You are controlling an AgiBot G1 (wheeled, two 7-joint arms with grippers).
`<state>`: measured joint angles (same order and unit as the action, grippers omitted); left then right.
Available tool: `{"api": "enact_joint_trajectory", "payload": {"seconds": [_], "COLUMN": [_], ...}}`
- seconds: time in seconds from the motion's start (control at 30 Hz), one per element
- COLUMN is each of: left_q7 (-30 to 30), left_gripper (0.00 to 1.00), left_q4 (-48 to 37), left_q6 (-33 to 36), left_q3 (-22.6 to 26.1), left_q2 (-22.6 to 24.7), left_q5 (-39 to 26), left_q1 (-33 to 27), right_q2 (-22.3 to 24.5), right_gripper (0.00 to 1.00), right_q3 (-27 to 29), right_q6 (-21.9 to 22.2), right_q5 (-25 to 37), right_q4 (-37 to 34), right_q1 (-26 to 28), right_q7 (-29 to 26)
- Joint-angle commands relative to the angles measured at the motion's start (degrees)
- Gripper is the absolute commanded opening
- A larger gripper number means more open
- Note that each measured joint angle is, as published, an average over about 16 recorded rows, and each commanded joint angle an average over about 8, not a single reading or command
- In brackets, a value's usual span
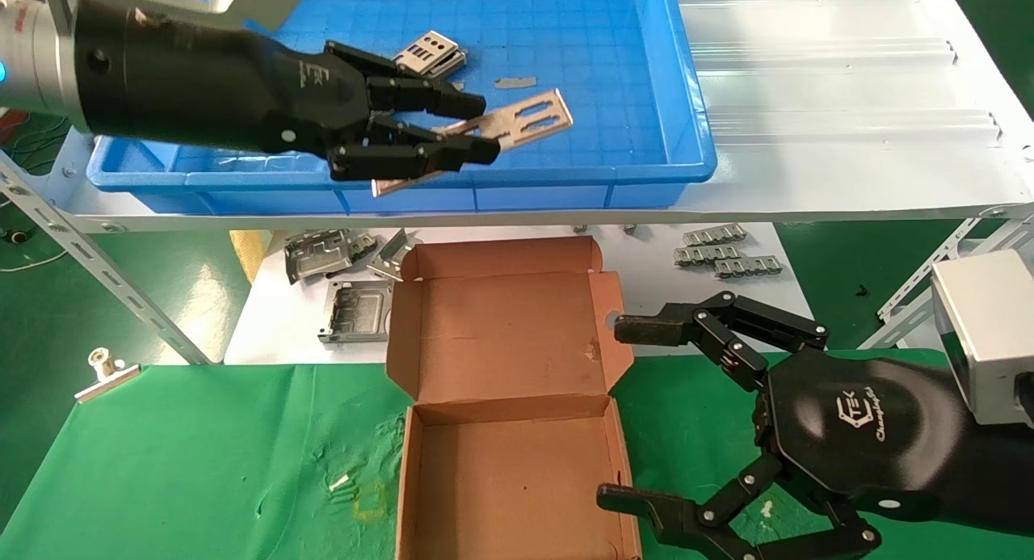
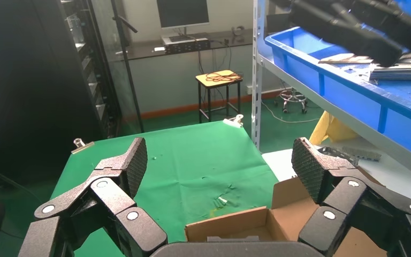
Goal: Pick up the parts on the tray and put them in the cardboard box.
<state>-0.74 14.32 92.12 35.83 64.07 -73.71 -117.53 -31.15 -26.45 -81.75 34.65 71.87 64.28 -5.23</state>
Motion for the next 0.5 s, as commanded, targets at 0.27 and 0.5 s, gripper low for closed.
{"api": "enact_joint_trajectory", "payload": {"seconds": [0.27, 0.5], "left_q7": [7.5, 6.12], "left_gripper": [0.0, 0.0], "left_q4": [23.34, 34.0], "left_q6": [-0.38, -3.86], "left_q3": [7.66, 12.35], "left_q2": [-9.1, -13.14], "left_q5": [11.63, 14.24], "left_q1": [8.74, 16.31], "right_q2": [0.0, 0.0], "right_gripper": [1.0, 1.0], "right_q3": [0.0, 0.0], "right_q6": [0.0, 0.0], "right_q5": [0.0, 0.0], "right_q4": [0.0, 0.0], "right_q1": [0.0, 0.0], "right_q7": [0.0, 0.0]}}
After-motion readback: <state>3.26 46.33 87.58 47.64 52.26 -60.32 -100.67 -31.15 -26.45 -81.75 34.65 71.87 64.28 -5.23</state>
